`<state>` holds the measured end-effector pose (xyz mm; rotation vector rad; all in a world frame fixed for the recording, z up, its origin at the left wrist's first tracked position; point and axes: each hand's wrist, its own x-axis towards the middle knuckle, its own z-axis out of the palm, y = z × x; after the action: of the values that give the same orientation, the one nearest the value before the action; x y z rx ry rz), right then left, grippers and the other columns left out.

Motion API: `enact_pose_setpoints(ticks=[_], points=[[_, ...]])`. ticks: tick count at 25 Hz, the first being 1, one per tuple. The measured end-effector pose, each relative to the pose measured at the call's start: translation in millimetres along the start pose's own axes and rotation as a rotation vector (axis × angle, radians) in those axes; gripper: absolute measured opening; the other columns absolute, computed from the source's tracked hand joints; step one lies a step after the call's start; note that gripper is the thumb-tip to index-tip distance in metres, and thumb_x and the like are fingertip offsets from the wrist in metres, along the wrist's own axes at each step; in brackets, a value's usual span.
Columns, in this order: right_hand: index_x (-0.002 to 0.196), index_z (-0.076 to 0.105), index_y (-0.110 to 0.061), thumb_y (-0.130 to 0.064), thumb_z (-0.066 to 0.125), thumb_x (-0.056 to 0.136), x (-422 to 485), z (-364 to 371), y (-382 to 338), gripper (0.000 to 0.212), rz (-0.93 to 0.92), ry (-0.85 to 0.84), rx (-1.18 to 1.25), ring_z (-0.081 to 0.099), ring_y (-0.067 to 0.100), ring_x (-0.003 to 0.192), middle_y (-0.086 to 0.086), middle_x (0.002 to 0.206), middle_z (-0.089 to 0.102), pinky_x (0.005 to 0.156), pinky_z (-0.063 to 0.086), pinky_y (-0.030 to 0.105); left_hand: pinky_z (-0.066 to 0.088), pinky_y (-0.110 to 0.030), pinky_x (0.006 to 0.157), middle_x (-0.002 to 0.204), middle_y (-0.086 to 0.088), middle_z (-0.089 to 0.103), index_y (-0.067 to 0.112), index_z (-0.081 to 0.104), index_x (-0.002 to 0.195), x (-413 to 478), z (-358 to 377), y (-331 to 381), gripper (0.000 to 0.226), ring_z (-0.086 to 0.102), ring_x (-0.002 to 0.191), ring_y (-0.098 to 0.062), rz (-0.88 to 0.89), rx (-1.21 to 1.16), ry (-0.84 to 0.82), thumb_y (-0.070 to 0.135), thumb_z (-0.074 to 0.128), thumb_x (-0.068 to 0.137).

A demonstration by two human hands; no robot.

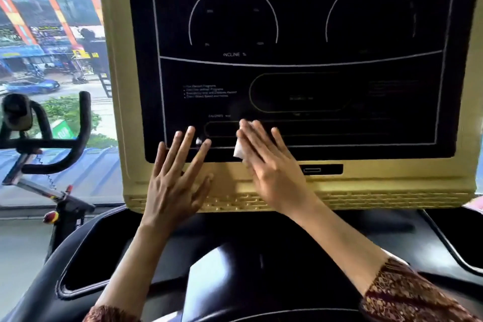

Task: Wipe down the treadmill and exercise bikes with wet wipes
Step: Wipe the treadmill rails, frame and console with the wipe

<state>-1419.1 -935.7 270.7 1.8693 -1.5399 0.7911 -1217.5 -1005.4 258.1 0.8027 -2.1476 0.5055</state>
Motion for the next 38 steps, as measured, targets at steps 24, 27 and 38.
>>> enact_pose_setpoints(ticks=[24, 27, 38], points=[[0.146, 0.029, -0.007, -0.016, 0.038, 0.1, 24, 14, -27, 0.047, 0.097, 0.023, -0.075, 0.017, 0.02, 0.146, 0.008, 0.154, 0.027, 0.121, 0.005, 0.04, 0.008, -0.039, 0.12, 0.153, -0.015, 0.03, 0.004, 0.04, 0.143, 4, -10, -70, 0.06, 0.022, 0.144, -0.026, 0.051, -0.111, 0.031, 0.036, 0.045, 0.092], [0.146, 0.029, -0.009, -0.017, 0.038, 0.1, -10, 1, -12, 0.048, -0.069, -0.068, -0.156, 0.02, 0.019, 0.145, 0.006, 0.154, 0.028, 0.12, 0.009, 0.04, 0.008, -0.038, 0.12, 0.152, -0.016, 0.031, 0.004, 0.041, 0.142, 9, -5, -52, 0.061, 0.022, 0.144, -0.026, 0.078, -0.105, 0.02, 0.035, 0.047, 0.09], [0.146, 0.031, -0.01, -0.02, 0.04, 0.1, -23, -16, 28, 0.048, -0.089, -0.085, -0.14, 0.022, 0.018, 0.144, 0.005, 0.154, 0.029, 0.12, 0.01, 0.038, 0.012, -0.042, 0.118, 0.152, -0.016, 0.031, 0.008, 0.043, 0.142, 35, 20, 32, 0.059, 0.026, 0.143, -0.027, 0.134, -0.13, 0.023, 0.036, 0.047, 0.091]])
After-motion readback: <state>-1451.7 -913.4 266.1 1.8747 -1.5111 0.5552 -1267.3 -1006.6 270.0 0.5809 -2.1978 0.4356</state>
